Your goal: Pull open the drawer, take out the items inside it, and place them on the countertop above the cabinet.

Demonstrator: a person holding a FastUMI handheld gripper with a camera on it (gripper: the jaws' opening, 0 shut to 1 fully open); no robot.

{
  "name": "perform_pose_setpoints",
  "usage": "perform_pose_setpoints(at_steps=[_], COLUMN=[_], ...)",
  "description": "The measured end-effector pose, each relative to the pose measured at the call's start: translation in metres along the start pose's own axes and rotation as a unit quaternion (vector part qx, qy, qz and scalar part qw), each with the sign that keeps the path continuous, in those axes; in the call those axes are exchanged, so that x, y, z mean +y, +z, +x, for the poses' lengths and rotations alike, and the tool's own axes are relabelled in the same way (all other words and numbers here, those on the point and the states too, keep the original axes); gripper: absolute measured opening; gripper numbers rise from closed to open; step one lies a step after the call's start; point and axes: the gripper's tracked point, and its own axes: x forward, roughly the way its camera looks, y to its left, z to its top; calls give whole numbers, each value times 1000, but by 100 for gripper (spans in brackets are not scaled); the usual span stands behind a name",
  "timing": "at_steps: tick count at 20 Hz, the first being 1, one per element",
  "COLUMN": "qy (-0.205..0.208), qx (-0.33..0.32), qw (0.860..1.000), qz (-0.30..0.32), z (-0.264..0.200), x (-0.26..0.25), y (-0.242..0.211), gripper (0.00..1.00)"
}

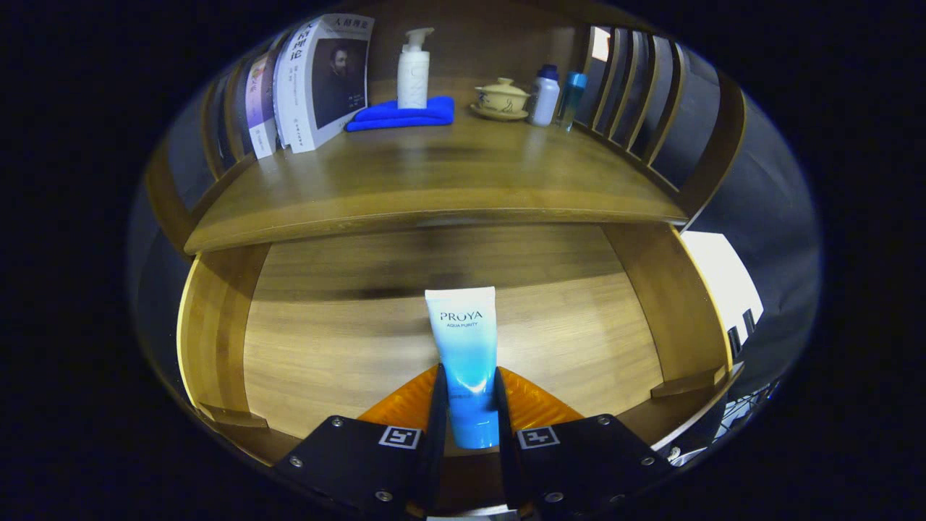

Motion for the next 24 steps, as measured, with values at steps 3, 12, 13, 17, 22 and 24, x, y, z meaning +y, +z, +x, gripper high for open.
perform_pose_setpoints(at_steps=[3, 12, 13, 17, 22, 24], qy=[-8, -15, -11, 7, 23, 28], qx=[-14, -80, -89, -119, -148, -153], qw=[1000, 997, 996, 993, 989, 988], qz=[-15, -5, -3, -1, -14, -15], z=[-16, -62, -63, -52, -22, -11], x=[-3, -12, -11, -2, 8, 8], y=[3, 52, 61, 100, 146, 159], gripper=[34, 34, 34, 34, 34, 34])
